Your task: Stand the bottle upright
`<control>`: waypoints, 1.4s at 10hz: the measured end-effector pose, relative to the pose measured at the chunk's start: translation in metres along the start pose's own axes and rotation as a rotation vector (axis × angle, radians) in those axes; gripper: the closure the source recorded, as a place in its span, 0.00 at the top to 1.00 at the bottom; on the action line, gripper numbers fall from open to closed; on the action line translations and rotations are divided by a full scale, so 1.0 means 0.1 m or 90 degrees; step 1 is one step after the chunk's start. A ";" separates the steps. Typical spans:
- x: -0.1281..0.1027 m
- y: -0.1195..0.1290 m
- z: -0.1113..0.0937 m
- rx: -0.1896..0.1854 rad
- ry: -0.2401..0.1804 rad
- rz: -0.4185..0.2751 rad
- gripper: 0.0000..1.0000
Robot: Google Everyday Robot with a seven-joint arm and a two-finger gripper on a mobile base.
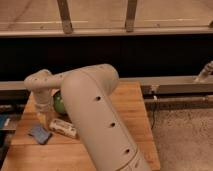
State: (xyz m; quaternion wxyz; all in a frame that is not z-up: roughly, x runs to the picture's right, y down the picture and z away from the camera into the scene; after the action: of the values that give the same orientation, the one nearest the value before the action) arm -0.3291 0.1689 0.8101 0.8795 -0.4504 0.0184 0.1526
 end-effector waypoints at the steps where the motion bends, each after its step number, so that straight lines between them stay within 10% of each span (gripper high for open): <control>1: 0.01 -0.01 -0.08 0.012 -0.004 0.008 0.00; 8: 0.18 -0.09 -1.32 0.155 -0.020 0.070 0.00; 14: 0.12 -0.22 -1.37 0.155 -0.057 0.075 0.00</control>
State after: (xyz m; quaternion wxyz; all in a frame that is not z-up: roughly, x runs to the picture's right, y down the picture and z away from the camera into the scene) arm -0.2975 0.0506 0.7442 0.9170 -0.3313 0.0239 0.2208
